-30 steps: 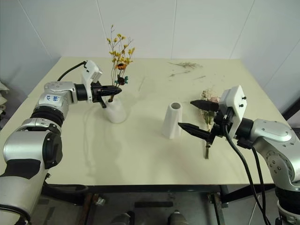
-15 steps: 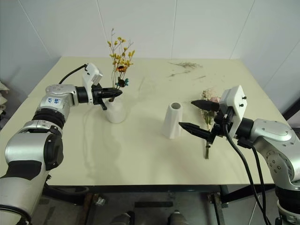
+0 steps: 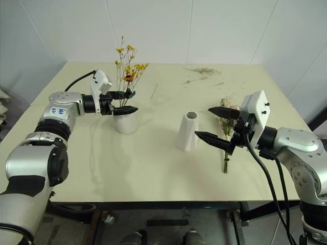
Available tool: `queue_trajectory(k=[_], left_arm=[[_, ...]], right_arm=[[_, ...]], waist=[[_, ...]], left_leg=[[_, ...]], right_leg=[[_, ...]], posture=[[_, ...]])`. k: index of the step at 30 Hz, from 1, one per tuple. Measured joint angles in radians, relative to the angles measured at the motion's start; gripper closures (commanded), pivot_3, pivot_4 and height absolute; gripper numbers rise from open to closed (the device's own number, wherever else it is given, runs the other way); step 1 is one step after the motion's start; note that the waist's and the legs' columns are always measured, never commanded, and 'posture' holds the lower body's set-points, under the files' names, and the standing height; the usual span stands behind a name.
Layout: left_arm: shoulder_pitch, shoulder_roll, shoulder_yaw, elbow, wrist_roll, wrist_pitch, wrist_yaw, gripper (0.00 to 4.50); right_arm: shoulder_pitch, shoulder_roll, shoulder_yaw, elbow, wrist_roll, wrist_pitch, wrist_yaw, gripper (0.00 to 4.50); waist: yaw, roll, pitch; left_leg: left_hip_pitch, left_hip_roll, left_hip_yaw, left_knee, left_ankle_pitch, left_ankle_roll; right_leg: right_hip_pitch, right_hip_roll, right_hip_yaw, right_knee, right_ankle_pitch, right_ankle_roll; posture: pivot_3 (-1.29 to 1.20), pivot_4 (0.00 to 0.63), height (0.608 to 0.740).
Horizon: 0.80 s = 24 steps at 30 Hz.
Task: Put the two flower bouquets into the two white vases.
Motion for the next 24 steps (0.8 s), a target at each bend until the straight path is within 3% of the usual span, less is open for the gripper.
queue_trajectory(k=[17, 24], left_arm=[[0.079, 0.102, 0.093, -0.076, -0.118, 0.021, -0.147, 0.03], [0.172, 0.176, 0.236, -0.204, -0.319, 0.004, -0.391, 0.03]], right_arm=[[-0.013, -0.017, 0.000, 0.027, -0.035, 0.001, 0.018, 0.00], [0.042, -0.083, 0.013, 0.056, -0.152, 0.047, -0.052, 0.00]], waist=[[0.001, 0.000, 0.000], [0.000, 0.000, 0.000]], left_leg=[[0.000, 0.000, 0.000, 0.001, 0.000, 0.000], [0.000, 0.001, 0.001, 0.001, 0.000, 0.000]], right_leg=[[0.000, 0.000, 0.000, 0.001, 0.000, 0.000], [-0.001, 0.000, 0.000, 0.002, 0.000, -0.001]], posture=[[0.00, 0.150, 0.740], [0.00, 0.150, 0.740]])
